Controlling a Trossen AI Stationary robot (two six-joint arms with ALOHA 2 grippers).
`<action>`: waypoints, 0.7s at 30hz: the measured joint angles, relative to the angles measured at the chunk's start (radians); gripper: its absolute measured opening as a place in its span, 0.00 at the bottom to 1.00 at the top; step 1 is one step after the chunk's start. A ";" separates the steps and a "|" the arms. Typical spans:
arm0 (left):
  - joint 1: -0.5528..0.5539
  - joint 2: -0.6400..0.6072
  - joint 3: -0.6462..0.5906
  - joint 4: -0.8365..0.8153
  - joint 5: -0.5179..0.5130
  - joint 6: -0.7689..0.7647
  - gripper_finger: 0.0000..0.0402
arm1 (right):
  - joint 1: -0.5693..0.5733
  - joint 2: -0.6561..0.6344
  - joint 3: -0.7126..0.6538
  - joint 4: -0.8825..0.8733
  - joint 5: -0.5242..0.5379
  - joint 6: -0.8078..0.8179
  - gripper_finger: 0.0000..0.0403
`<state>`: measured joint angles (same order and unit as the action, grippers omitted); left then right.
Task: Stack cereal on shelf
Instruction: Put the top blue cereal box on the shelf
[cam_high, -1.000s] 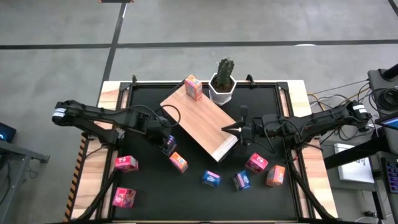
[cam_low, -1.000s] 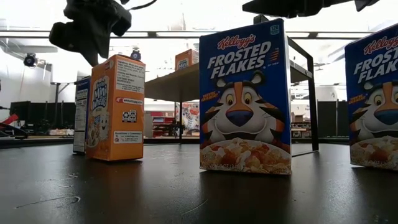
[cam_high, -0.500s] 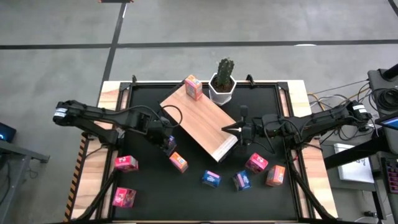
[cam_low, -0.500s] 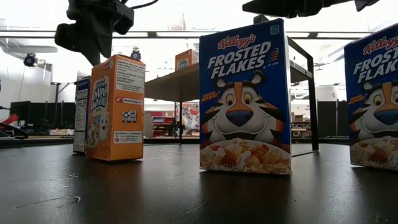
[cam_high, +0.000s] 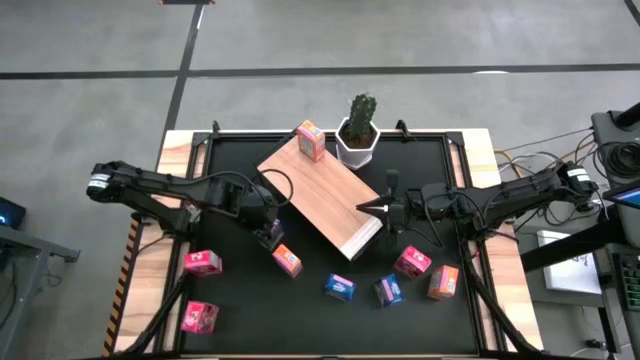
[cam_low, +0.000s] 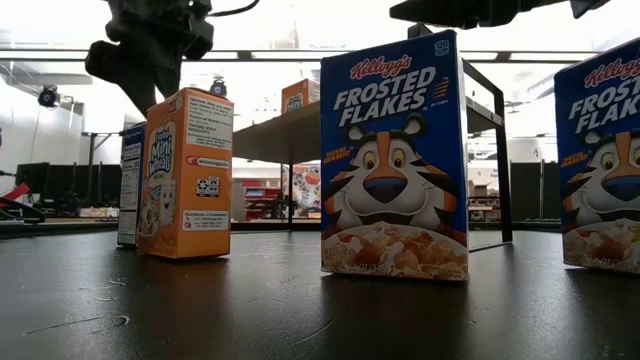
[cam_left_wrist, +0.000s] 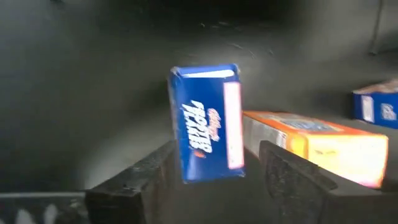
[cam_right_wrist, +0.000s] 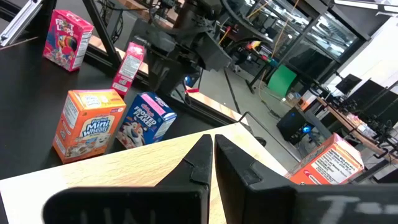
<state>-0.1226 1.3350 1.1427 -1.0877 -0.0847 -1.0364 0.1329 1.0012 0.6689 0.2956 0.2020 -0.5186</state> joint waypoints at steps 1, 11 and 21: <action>0.000 0.000 0.000 0.000 -0.007 0.001 0.55 | 0.000 0.000 0.000 0.000 0.000 0.000 0.02; 0.000 0.032 -0.007 0.014 -0.075 0.015 0.63 | 0.000 0.000 0.000 -0.006 0.000 0.001 0.02; 0.000 0.096 -0.006 0.019 -0.089 0.032 0.63 | 0.000 0.000 0.000 -0.007 0.000 0.001 0.02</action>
<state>-0.1229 1.4308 1.1365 -1.0689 -0.1738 -1.0042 0.1329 1.0016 0.6693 0.2882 0.2020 -0.5175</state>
